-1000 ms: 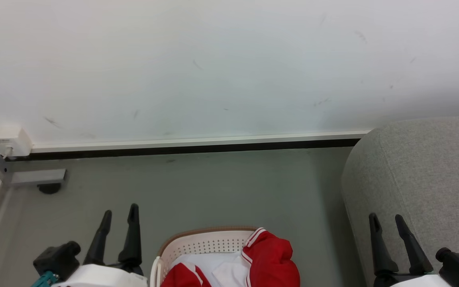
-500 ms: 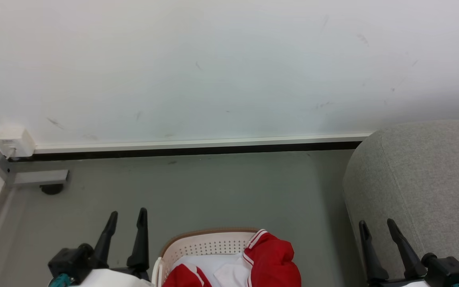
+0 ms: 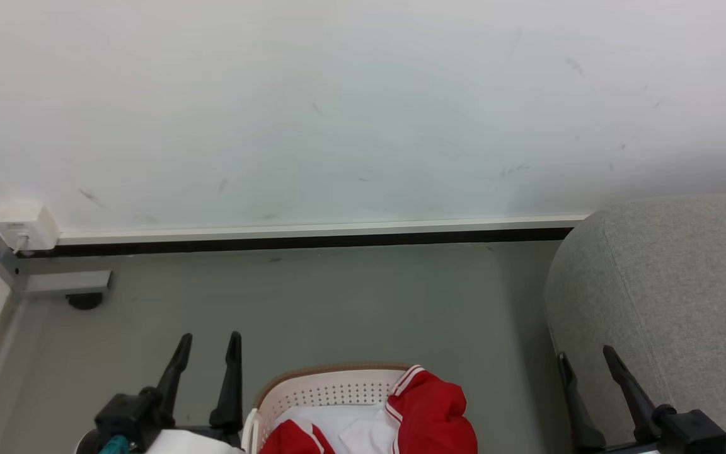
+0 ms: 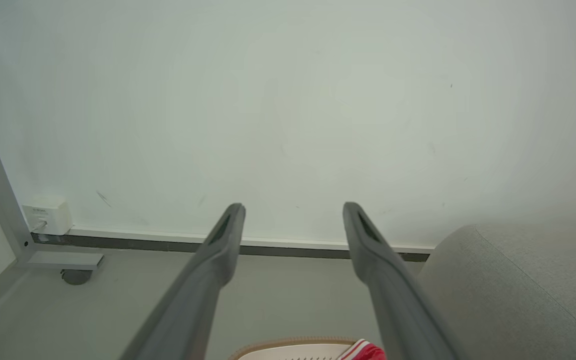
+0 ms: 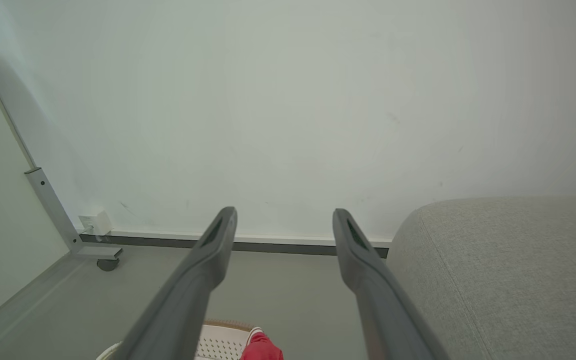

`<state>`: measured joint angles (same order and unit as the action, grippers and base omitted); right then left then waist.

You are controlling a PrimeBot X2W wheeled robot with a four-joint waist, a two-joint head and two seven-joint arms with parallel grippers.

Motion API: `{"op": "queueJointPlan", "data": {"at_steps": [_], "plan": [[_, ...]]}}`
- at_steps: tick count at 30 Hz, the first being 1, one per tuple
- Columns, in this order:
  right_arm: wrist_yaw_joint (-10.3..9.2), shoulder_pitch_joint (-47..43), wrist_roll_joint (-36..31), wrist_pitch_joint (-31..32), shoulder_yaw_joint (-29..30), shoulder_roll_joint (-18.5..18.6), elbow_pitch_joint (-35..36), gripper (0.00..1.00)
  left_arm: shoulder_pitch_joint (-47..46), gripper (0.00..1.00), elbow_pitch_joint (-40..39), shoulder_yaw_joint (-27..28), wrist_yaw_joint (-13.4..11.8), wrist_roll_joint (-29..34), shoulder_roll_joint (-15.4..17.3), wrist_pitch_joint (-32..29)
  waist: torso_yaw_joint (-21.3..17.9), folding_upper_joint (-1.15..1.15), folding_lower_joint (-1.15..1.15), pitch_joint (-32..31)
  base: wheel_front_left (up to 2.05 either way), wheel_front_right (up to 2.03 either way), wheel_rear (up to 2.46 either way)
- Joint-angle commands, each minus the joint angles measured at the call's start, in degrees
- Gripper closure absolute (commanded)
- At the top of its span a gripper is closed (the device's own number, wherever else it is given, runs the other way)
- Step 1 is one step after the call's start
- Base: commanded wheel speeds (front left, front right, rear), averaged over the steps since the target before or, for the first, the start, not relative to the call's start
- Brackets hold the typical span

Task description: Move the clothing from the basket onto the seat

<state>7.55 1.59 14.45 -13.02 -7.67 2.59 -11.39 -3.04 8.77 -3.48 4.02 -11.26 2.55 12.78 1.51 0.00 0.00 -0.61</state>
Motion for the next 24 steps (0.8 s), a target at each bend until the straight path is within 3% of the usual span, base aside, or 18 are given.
{"op": "queueJointPlan", "data": {"at_steps": [1,19,24], "plan": [[-0.1,-0.6,-1.0,-0.5,-0.2,0.4,0.0,0.0,-0.2,0.0,-0.1,0.0,0.0,1.4,0.5,0.9,0.0,0.0,0.0,0.0,0.0,0.0,0.0],[-0.12,-0.7,-6.5,-2.2,-1.3,0.5,1.3,0.0,-0.1,0.0,0.3,-0.7,0.2,7.9,0.5,2.5,-0.1,0.0,0.0,-0.2,0.0,0.0,0.0],[-0.12,-0.7,-5.6,-2.1,-0.9,0.4,1.9,0.0,-0.2,0.0,0.6,-0.4,0.4,6.6,0.5,2.4,-0.3,0.0,0.0,-0.1,0.0,0.0,0.0]]}}
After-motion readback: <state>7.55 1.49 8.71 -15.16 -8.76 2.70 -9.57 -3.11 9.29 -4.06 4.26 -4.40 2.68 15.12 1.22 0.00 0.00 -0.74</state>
